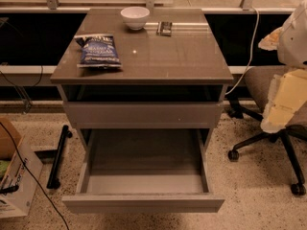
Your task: Close middle drawer
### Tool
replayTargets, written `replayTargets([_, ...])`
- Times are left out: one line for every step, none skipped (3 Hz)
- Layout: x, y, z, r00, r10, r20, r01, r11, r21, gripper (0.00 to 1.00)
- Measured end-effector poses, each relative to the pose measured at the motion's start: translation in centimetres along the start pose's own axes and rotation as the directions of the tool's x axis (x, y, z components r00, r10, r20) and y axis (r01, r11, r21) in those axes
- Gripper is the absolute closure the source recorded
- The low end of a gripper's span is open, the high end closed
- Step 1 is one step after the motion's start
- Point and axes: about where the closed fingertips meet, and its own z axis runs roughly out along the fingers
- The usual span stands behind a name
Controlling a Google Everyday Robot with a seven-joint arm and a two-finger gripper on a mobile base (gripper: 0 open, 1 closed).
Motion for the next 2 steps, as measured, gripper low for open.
replayTargets([0.00,0.00,0.00,1.000,0.000,0.000,0.000,1.0000,0.000,0.00])
replayTargets([-0.12,0.02,-0.07,1.000,-0.001,0.003,0.001,1.0000,0.006,0.14])
